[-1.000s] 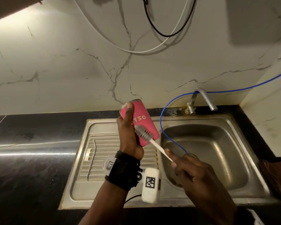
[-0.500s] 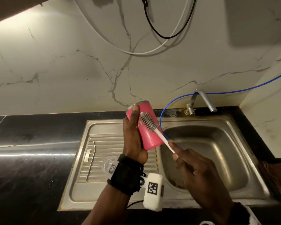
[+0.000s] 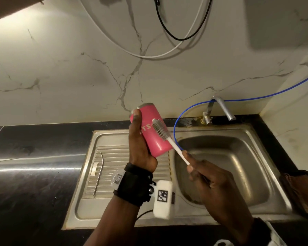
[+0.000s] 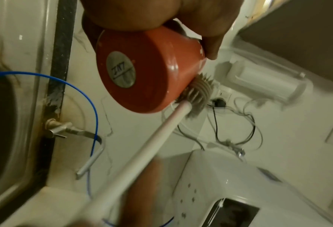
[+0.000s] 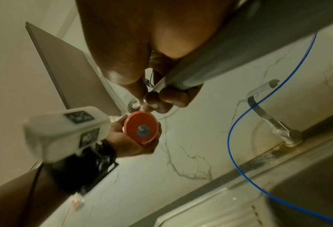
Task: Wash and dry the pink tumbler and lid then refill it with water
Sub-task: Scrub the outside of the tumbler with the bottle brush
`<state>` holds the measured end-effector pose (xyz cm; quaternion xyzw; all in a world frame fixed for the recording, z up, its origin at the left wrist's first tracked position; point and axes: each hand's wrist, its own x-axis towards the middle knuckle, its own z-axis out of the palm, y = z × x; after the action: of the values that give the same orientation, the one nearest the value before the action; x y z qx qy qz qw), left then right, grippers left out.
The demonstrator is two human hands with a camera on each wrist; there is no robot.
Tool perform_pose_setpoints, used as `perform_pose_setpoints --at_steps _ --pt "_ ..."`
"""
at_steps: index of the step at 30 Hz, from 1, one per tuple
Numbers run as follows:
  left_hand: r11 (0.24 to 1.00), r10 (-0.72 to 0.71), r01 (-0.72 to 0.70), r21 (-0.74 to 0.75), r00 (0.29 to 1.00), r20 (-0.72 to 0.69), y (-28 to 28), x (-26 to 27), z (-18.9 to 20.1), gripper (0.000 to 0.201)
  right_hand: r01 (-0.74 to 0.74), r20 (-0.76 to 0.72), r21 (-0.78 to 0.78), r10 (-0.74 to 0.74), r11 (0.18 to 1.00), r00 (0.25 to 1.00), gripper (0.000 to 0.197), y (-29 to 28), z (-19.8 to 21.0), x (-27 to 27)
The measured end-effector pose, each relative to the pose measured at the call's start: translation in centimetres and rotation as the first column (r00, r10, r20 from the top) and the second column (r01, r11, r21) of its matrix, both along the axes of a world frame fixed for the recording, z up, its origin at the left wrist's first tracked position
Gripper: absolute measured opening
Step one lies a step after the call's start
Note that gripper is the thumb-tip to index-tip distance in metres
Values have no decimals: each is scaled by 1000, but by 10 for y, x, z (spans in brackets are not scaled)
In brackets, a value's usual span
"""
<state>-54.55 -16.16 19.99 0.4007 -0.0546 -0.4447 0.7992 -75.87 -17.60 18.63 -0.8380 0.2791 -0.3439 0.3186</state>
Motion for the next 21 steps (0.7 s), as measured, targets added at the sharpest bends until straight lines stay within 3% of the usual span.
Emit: perform_pose_setpoints --at_steps 4,9,16,21 --pt "997 82 -82 -1 997 -12 6 10 9 70 -48 -24 48 50 998 998 48 10 -3 -17" --pt "999 -34 34 0 999 -24 8 -14 9 67 51 16 -2 -51 999 999 50 -7 3 4" --pt "996 84 -85 -33 995 -52 12 5 19 62 -29 -6 78 30 997 1000 50 12 -5 -22" --pt "998 -54 52 -30 996 -71 14 -19 15 67 25 41 30 -26 999 999 52 0 6 -6"
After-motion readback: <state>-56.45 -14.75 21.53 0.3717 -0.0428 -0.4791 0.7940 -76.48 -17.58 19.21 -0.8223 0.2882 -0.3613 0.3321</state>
